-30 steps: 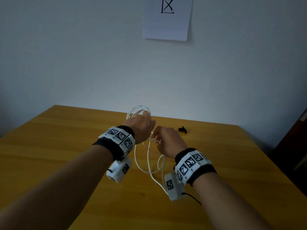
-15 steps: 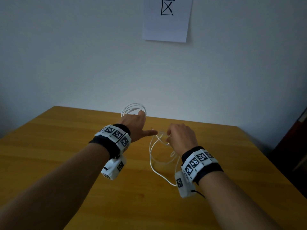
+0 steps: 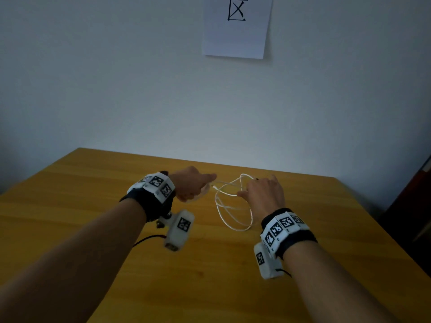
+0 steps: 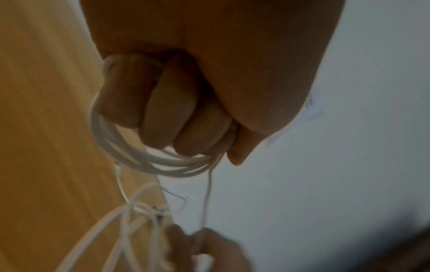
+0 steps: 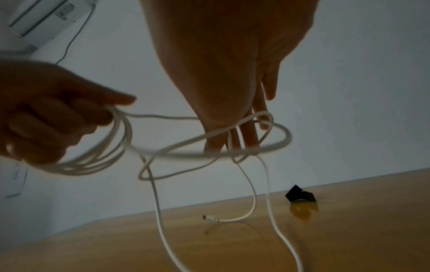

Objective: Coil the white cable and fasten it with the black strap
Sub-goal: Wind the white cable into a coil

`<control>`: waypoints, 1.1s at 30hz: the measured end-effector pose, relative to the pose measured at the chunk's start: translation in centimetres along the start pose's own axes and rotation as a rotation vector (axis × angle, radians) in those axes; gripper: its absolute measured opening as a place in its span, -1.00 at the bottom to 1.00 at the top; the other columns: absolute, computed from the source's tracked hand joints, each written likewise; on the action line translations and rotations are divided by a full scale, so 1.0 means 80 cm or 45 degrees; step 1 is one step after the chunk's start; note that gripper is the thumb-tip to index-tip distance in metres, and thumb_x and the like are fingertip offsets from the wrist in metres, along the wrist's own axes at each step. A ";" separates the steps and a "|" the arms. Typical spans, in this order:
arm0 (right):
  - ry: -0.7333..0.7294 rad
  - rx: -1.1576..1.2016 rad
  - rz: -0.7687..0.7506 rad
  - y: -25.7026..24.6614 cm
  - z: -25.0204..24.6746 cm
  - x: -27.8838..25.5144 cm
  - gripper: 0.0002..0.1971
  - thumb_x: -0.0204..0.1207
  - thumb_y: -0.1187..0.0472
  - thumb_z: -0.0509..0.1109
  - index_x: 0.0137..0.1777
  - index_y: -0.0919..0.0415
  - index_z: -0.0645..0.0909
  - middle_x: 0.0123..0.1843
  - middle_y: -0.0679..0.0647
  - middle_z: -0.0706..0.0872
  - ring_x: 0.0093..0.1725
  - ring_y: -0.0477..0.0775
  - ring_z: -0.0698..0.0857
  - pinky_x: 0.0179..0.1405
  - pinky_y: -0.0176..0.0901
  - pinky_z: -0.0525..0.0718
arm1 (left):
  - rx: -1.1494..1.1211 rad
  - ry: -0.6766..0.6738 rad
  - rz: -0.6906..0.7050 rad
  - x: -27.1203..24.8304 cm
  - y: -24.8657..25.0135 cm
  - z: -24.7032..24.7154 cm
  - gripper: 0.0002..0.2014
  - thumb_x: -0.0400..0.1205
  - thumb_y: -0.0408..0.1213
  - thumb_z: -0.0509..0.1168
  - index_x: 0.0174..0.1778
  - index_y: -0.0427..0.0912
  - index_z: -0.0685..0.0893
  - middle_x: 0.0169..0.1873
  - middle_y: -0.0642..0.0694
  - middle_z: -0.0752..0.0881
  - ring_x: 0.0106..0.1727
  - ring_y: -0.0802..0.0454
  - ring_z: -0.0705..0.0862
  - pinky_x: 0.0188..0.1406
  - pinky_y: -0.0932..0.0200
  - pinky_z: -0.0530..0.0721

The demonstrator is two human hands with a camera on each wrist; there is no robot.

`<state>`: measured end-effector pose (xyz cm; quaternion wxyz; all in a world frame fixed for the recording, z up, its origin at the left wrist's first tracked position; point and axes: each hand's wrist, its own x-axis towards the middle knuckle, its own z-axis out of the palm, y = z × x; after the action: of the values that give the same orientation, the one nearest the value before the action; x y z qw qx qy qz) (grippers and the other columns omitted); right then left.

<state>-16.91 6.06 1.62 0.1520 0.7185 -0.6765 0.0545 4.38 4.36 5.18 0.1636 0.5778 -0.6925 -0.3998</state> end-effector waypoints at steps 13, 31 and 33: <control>0.042 0.077 -0.140 -0.023 0.030 -0.018 -0.93 0.50 0.23 0.41 -0.06 0.12 0.71 -0.23 0.08 0.80 0.02 0.21 0.67 0.28 0.11 0.59 | -2.130 -0.492 0.350 -0.005 0.040 0.006 -0.65 0.75 -0.13 0.02 -0.40 0.00 0.22 -0.57 0.06 0.32 -0.55 0.05 0.37 -0.38 0.17 0.41; 0.159 0.251 -0.348 -0.036 0.020 -0.039 -0.71 0.46 0.47 0.20 -0.09 0.14 0.70 -0.24 0.17 0.71 -0.03 0.28 0.63 -0.05 0.11 0.61 | -1.623 0.300 0.711 -0.006 0.053 -0.003 -0.57 0.84 -0.07 -0.09 -0.32 -0.13 0.37 0.28 -0.26 0.76 0.41 -0.10 0.67 0.54 -0.17 0.42; 0.222 0.244 -0.412 -0.037 0.016 -0.041 -0.71 0.44 0.45 0.18 -0.13 0.15 0.70 -0.24 0.17 0.68 -0.03 0.25 0.60 -0.02 0.11 0.64 | -1.055 0.595 0.662 -0.004 0.045 0.003 -0.48 0.81 0.01 -0.08 -0.10 -0.31 0.62 0.32 -0.18 0.75 0.40 0.04 0.66 0.59 -0.16 0.36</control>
<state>-14.42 8.96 -0.98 0.1476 0.8216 -0.5282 0.1555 1.92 4.82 7.76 0.6208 0.3479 -0.5423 -0.4467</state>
